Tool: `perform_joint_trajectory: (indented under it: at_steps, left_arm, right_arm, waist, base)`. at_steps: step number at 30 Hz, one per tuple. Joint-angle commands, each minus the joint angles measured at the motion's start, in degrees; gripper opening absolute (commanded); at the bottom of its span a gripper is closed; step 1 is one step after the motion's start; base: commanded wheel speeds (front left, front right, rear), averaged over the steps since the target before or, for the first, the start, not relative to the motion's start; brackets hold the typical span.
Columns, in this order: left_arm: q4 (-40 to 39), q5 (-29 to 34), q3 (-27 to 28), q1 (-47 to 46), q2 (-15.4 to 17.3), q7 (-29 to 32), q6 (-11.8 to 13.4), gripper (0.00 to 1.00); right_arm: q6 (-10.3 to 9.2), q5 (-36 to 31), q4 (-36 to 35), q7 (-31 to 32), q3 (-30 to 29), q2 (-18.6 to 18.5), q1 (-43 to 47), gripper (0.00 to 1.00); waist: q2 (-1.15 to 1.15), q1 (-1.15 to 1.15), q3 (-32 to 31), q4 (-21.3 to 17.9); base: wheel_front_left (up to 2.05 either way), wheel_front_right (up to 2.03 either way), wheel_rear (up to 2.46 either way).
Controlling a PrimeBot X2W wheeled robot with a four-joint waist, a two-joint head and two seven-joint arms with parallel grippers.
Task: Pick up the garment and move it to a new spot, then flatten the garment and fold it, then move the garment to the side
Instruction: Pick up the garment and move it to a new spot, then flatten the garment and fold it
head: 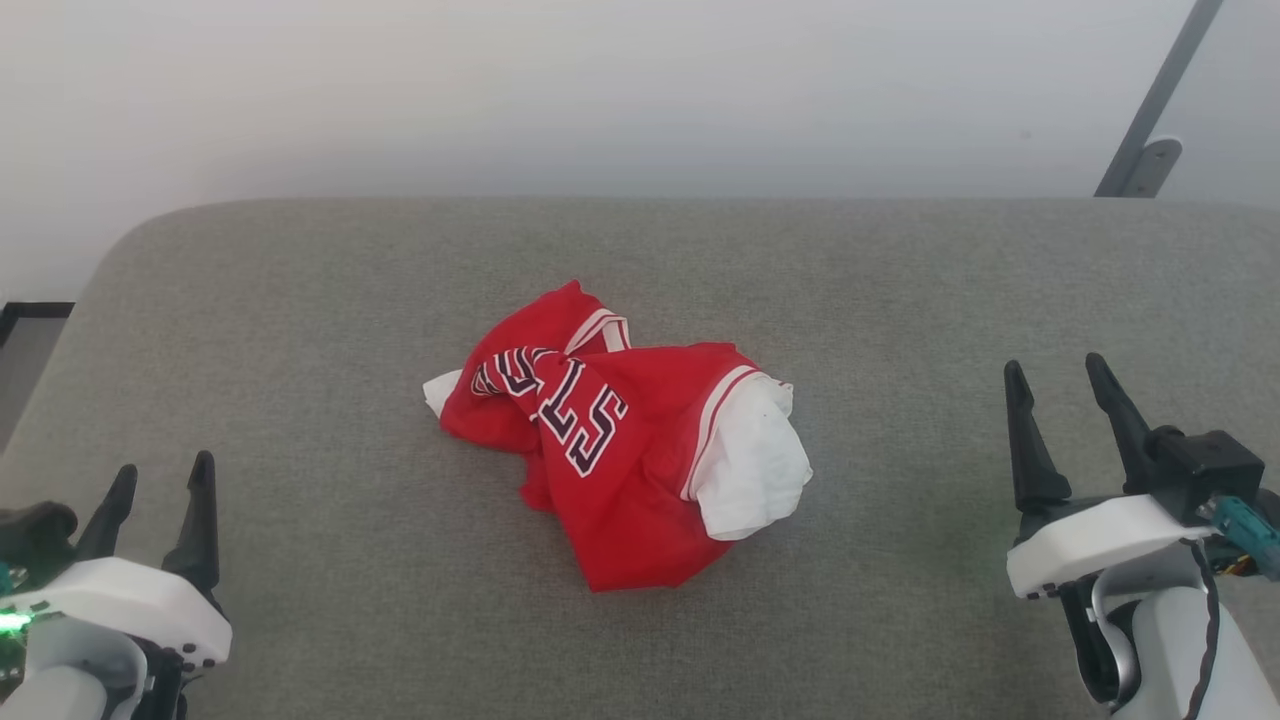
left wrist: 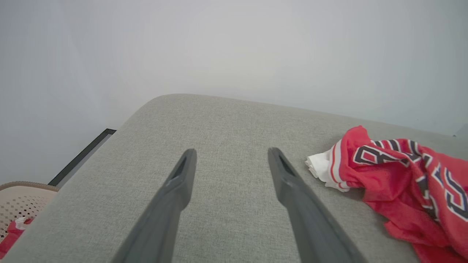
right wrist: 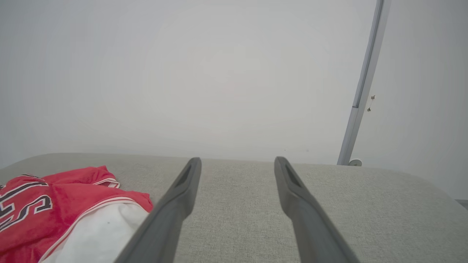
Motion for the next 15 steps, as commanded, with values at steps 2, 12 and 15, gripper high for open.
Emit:
perform_joint_trajectory:
  at_steps: [2, 12, 15]
  left_arm:
    - [-0.88, 0.65, 1.13, 1.47, 0.08, -0.37, -0.23, 1.0]
    - [-2.23, 0.71, 3.66, 3.39, -0.93, -0.42, -0.91, 1.0]
    - [-2.6, 0.82, 3.5, 3.24, -1.27, -0.43, -1.3, 1.0]
  right_arm:
    - [0.0, -0.02, -0.28, 0.06, -0.23, 0.21, 0.89, 1.0]
    - [0.0, 0.95, -0.93, 1.06, 0.65, 0.49, 1.76, 1.0]
    - [0.0, 1.14, -0.96, 1.8, 1.72, 0.18, 1.49, 1.0]
  waist:
    - [0.0, 0.0, -0.09, 0.35]
    - [0.0, 0.0, 0.18, 1.14]
    - [0.0, 0.0, 0.89, 2.07]
  base:
    - [0.0, 0.0, 0.0]
    - [0.0, 0.0, 0.0]
    - [0.0, 0.0, 0.0]
